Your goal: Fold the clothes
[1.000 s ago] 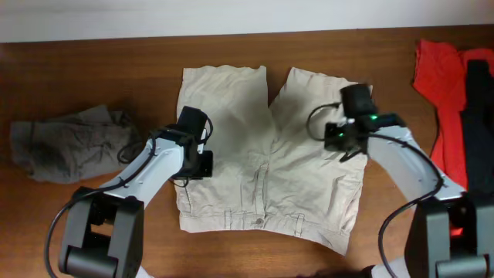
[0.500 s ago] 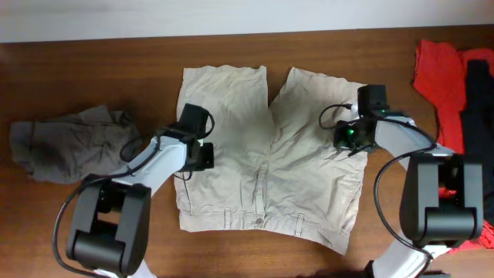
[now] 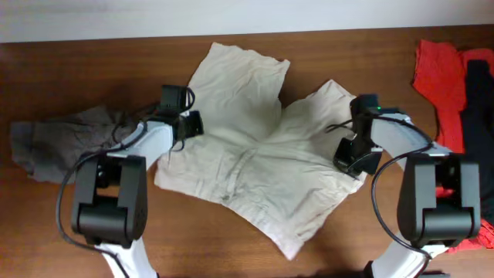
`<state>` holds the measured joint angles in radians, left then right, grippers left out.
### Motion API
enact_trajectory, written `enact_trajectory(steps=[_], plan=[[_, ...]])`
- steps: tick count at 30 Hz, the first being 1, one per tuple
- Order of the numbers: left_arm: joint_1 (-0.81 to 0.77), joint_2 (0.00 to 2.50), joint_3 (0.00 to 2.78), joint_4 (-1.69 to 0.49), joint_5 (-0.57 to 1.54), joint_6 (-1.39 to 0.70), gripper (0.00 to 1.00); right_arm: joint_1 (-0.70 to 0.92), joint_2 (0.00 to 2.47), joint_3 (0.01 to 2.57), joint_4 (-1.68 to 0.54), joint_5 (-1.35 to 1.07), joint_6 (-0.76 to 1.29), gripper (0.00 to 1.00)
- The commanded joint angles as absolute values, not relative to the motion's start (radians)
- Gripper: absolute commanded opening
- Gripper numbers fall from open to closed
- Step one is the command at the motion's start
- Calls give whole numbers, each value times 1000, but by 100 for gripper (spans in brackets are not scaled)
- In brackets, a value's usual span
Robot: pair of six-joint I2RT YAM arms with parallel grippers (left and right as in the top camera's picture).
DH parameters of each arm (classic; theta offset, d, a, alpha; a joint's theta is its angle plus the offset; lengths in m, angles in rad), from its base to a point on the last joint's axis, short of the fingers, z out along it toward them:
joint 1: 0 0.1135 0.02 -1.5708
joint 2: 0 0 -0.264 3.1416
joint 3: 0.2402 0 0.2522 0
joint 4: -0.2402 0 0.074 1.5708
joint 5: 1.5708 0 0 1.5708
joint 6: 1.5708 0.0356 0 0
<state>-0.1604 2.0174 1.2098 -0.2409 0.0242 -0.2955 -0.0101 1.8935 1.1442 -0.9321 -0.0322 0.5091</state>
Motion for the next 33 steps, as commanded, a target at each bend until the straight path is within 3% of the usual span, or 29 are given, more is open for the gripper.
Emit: enact_trajectory(steps=[1,4,9,11,13,17,20,26,31,33], plan=[[-126,2128,1321,-238,-49,-187,4,46,1908,1100,-952,-23,598,4],[-126,2132,1427,-290,-49,-134,9,71,1859,1100,-906,-22,589,7],[-126,2131,1688,-589,-49,-52,34,78,1670,1101,-783,-22,457,21],[-126,2131,1776,-753,-47,-60,36,78,1590,1101,-739,-23,388,51],[-129,2131,1824,-882,-29,-97,30,78,1538,1100,-702,-27,338,63],[-138,2132,1827,-1039,31,-214,10,78,1505,1100,-636,-113,246,62],[-138,2133,1784,-1079,31,-278,3,78,1536,1100,-595,-140,236,51],[-138,2133,1602,-1005,68,-325,1,77,1657,1100,-476,-147,231,25],[-138,2133,1480,-846,59,-320,0,76,1767,1100,-397,-144,250,9],[-138,2133,1443,-770,8,-318,1,78,1826,1100,-379,-139,335,8]])
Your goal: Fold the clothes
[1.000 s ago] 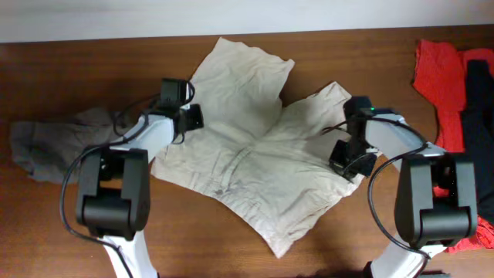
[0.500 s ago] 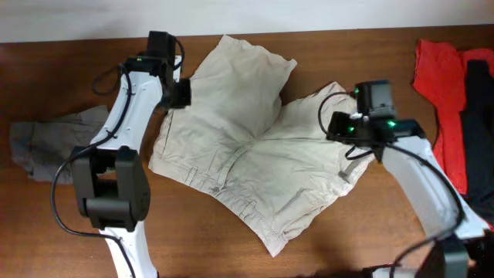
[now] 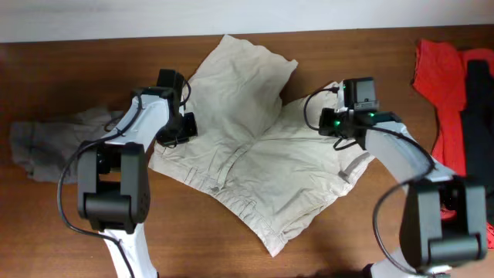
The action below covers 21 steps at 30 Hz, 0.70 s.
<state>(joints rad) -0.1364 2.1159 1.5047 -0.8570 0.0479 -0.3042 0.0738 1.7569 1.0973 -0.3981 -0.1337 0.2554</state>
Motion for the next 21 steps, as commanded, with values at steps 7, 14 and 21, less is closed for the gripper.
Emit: enact_trajectory(steps=[7,14,21], plan=[[-136,2146,1405,-572,-98,-316,0,77,1983,1100,-407,-34,416,4],[-120,2197,1412,-304,-135,-242,0,80,1949,1100,-625,57,569,4],[-120,2234,1481,-147,-136,-132,5,179,1880,1100,-830,-24,627,4]])
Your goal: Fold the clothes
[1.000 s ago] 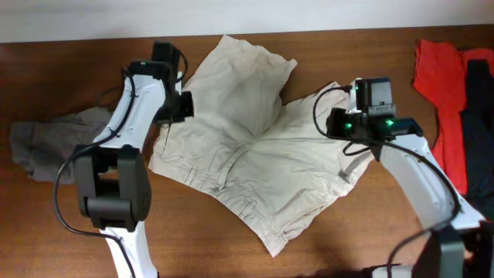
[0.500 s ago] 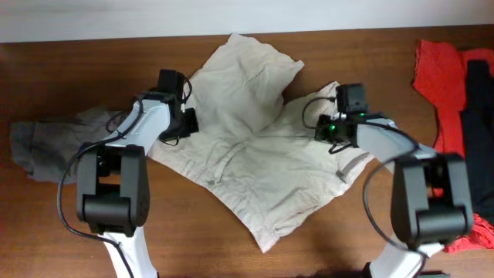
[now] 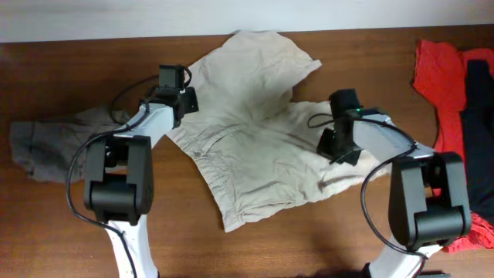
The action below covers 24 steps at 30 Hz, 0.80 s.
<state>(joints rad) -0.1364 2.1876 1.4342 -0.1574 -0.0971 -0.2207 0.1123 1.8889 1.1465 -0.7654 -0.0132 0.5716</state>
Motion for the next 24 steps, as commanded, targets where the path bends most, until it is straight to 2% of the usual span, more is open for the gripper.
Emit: enact_trajectory(steps=[1,2,4,8,9,12,14,15,19,24], plan=[[-120,2234,1509,-167,-136,-119,7,199,1866,1100,-840,-12,638,4],[-121,2234,1584,-256,-136,-91,15,240,1828,1100,-841,38,660,4],[-121,2234,1698,-427,-136,-80,25,271,1767,1100,-837,126,690,4],[-121,2233,1903,-744,-131,-80,27,288,1623,1101,-833,259,689,8],[-121,2232,1958,-828,-124,-80,27,287,1588,1101,-834,289,688,12],[-123,2231,2080,-1027,-47,-80,26,285,1486,1101,-830,359,648,45],[-124,2229,2129,-1133,42,-81,19,273,1436,1101,-822,366,613,56],[-125,2228,2144,-1177,83,-80,13,266,1423,1100,-814,348,581,56],[-128,2191,2150,-1280,133,-52,3,241,1414,1100,-801,229,452,56],[-176,2033,2149,-1374,-12,-44,1,234,1400,1100,-800,163,371,55]])
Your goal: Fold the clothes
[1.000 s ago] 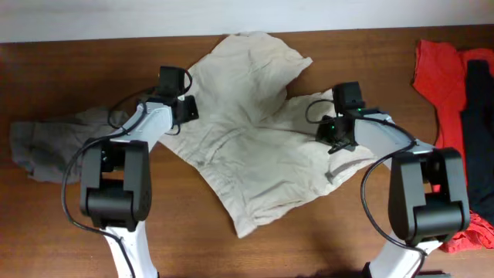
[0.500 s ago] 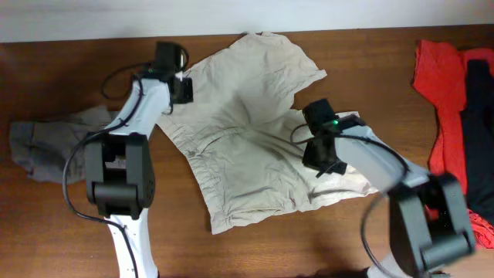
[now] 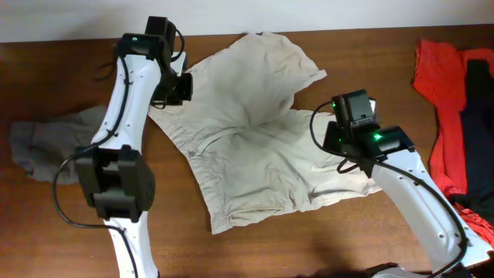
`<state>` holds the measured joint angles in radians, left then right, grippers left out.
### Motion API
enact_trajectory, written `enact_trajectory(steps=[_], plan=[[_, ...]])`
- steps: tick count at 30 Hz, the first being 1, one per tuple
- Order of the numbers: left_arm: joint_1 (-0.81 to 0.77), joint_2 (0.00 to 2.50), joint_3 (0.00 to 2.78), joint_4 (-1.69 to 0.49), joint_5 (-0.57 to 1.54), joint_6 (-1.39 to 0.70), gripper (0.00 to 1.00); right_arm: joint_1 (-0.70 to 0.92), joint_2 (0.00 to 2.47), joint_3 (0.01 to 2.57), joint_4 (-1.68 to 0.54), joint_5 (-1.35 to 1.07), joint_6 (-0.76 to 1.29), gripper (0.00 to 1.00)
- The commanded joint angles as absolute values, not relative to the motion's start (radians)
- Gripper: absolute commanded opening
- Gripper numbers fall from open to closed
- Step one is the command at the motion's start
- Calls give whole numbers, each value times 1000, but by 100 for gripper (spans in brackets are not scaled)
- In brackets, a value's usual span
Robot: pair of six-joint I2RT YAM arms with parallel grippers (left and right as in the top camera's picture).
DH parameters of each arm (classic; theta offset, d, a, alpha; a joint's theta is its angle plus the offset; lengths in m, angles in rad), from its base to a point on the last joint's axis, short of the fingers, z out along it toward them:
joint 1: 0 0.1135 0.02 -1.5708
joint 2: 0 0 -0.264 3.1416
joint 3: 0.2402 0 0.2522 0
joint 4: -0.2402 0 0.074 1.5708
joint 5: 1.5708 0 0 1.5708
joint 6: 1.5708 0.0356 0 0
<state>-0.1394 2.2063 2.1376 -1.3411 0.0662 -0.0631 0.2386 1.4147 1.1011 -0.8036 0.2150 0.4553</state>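
Beige shorts lie spread across the middle of the wooden table, waistband toward the lower left and legs toward the upper right. My left gripper is at the shorts' upper left edge, apparently shut on the cloth there. My right gripper is at the right leg's edge and also seems shut on the fabric. The wrists hide the fingertips of both grippers.
A crumpled grey garment lies at the left side of the table. A red garment and a dark one are piled at the right edge. A white wall runs along the back.
The left gripper has moved up and back toward the far left, and the shorts' left edge has gone with it. The right arm now stands higher, with its gripper still at the right leg's edge.
First the shorts lay lower on the table, with both grippers at their left and right sides. Then they sat turned, with the legs nearer the back edge. By now they are further back and rotated, the grippers still at their edges.
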Motion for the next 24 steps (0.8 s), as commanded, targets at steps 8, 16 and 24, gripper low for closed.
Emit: enact_trajectory(steps=[8,16,24], plan=[[-318,1801,2093,-1514,-130,-86,8,234,1383,1100,-814,126,371,66],[-347,1687,1621,-1294,-119,-216,8,175,1385,1100,-801,81,374,67],[-351,1667,1170,-913,191,-215,21,43,1441,1100,-800,-39,370,67]])
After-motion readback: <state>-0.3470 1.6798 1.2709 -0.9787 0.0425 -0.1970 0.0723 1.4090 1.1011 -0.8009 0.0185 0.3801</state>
